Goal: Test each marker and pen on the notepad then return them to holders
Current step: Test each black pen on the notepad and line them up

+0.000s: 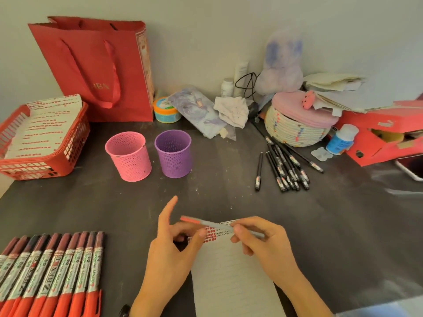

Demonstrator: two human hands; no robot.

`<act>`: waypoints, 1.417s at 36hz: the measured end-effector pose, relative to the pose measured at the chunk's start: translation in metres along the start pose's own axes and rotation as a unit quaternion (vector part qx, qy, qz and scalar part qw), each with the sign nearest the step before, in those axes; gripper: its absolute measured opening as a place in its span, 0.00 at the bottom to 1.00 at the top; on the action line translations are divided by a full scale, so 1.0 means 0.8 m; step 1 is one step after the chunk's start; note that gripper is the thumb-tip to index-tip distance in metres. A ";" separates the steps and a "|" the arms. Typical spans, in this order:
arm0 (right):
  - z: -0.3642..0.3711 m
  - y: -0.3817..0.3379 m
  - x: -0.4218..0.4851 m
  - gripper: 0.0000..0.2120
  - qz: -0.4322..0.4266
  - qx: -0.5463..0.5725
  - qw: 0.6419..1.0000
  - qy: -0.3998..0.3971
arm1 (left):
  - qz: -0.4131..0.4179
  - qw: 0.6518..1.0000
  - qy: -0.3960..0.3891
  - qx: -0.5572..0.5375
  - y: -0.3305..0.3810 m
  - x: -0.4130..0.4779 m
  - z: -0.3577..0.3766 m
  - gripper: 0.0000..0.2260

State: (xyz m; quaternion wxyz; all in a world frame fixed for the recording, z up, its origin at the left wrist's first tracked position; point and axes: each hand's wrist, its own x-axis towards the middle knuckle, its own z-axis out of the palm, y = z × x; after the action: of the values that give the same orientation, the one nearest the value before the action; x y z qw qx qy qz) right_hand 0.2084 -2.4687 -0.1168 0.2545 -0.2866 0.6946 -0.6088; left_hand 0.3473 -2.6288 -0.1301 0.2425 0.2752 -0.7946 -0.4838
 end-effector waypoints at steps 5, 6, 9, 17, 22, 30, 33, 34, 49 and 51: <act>-0.006 0.001 0.003 0.08 -0.003 0.123 0.988 0.097 | 0.011 0.998 -0.029 0.056 0.004 -0.007 -0.001 0.45; -0.009 0.000 0.003 0.09 0.009 0.161 0.981 0.108 | 0.011 0.995 -0.045 0.088 0.002 -0.007 -0.001 0.45; -0.020 0.001 -0.001 0.10 0.033 0.232 0.964 0.128 | 0.043 0.971 -0.091 0.216 -0.003 -0.007 0.001 0.42; -0.088 0.016 -0.069 0.11 0.037 0.221 0.959 0.171 | 0.092 0.952 -0.062 0.284 0.008 -0.007 0.011 0.20; -0.139 0.042 -0.147 0.14 0.026 0.181 0.944 0.275 | 0.183 0.932 -0.090 0.299 0.044 0.004 0.043 0.21; -0.200 0.100 -0.257 0.12 0.073 0.368 0.795 0.478 | 0.313 0.852 -0.264 0.327 0.124 0.027 0.183 0.22; -0.224 0.139 -0.286 0.17 0.096 0.444 0.712 0.535 | 0.353 0.820 -0.321 0.316 0.140 0.024 0.242 0.25; -0.230 0.156 -0.293 0.17 0.105 0.457 0.685 0.558 | 0.364 0.810 -0.337 0.313 0.145 0.023 0.261 0.26; -0.245 0.385 -0.256 0.14 0.482 0.303 0.638 0.518 | 0.387 0.788 -0.396 0.270 0.141 0.020 0.350 0.26; -0.254 0.398 -0.240 0.15 0.489 0.289 0.653 0.501 | 0.383 0.794 -0.390 0.266 0.143 0.019 0.351 0.26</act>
State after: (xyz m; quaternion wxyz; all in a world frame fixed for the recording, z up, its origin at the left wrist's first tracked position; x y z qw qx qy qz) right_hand 0.1732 -2.1604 -0.4054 0.1990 0.5312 0.5448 -0.6176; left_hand 0.1300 -2.4171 -0.1418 -0.0055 -0.2104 -0.9594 -0.1876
